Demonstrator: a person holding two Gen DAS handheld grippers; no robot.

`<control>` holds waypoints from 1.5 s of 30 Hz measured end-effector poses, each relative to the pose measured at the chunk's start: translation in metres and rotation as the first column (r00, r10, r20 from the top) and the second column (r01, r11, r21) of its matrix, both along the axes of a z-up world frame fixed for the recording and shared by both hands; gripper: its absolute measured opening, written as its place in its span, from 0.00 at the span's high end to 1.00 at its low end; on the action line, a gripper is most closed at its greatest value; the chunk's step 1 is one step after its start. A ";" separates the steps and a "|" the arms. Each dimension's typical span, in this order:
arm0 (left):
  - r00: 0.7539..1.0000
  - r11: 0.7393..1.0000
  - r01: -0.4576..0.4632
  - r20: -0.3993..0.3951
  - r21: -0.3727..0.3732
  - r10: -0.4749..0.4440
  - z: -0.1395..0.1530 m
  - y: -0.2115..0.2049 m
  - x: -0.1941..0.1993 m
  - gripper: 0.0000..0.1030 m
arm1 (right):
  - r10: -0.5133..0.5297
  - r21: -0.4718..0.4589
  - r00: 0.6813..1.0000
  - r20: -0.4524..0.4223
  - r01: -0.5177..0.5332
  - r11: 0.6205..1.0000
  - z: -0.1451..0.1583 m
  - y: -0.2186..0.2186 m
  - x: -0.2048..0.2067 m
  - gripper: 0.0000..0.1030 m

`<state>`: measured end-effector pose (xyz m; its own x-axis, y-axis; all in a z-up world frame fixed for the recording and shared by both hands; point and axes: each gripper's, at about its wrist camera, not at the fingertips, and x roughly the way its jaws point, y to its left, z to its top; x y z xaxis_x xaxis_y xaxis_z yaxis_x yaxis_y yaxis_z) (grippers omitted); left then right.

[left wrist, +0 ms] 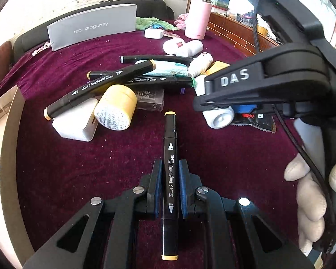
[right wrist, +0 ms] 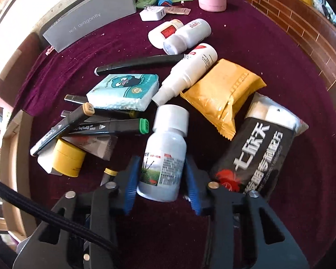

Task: Organize objects
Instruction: 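Grasp the white bottle with the right gripper while the left gripper holds the marker, then carry marker and bottle to the cardboard tray and release both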

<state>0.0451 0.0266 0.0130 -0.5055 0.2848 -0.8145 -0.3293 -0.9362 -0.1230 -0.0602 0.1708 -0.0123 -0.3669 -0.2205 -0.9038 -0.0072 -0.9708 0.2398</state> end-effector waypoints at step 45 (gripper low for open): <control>0.968 0.985 -0.134 -0.200 0.110 0.154 0.088 -0.088 0.083 0.89 | 0.175 -0.154 0.963 -0.206 -0.209 0.966 0.091 -0.037 0.117 0.68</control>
